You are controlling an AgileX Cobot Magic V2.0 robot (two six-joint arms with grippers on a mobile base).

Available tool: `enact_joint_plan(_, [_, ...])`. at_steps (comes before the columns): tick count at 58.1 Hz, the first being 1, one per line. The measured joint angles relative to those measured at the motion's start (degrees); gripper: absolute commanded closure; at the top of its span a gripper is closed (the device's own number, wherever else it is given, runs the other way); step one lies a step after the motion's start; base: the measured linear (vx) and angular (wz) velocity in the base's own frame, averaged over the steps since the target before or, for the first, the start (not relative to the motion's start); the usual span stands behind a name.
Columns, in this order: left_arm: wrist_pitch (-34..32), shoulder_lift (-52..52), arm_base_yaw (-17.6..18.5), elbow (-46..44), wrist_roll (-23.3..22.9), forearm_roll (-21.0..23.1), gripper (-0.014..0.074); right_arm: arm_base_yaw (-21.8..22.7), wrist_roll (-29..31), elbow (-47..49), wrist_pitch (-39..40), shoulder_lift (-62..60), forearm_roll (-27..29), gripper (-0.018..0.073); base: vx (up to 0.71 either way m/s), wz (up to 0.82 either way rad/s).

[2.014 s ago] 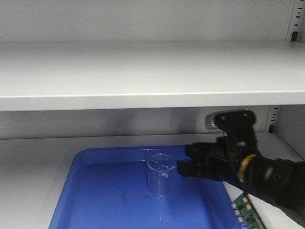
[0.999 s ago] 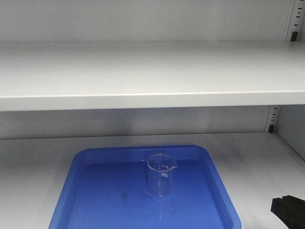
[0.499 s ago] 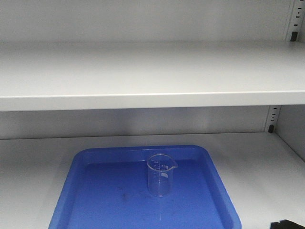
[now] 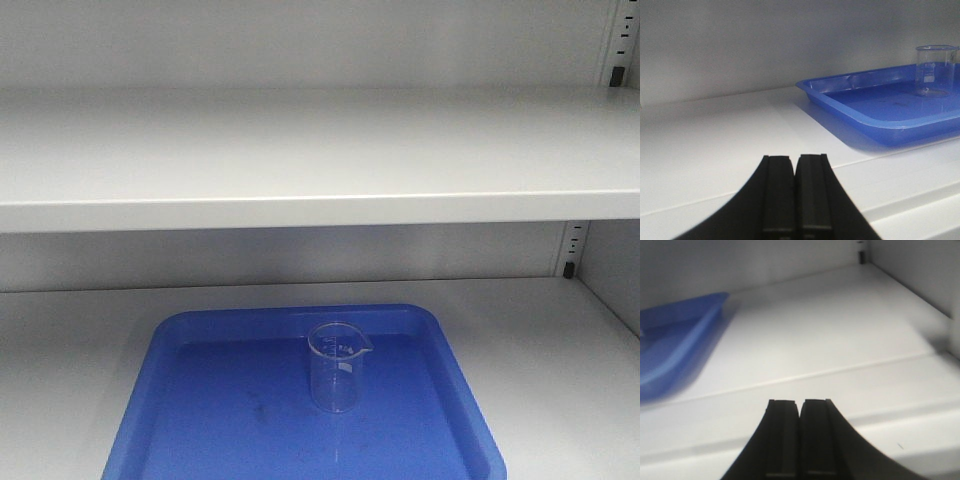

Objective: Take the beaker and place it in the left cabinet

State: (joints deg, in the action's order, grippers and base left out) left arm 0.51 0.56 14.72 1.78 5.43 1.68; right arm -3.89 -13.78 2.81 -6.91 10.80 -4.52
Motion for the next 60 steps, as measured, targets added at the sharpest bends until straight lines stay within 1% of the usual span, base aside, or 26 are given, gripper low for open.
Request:
enact_joint_plan(9, [0.0, 0.0, 0.0, 0.0, 0.0, 0.0, 0.0595, 0.73, 1.76, -3.55, -2.62, -9.5, -0.71, 0.0565, 0.0, 0.0])
enact_joint_plan(13, [-0.06, 0.0, 0.0, 0.0, 0.0, 0.0, 0.0595, 0.73, 2.56, -4.34, -2.82, -10.99, -0.83, 0.0565, 0.0, 0.0])
enact_joint_plan(60, [0.01, 0.0, 0.0, 0.0, 0.0, 0.0, 0.0595, 0.73, 3.3, -4.53, -2.86, -11.4, -0.83, 0.0565, 0.0, 0.0])
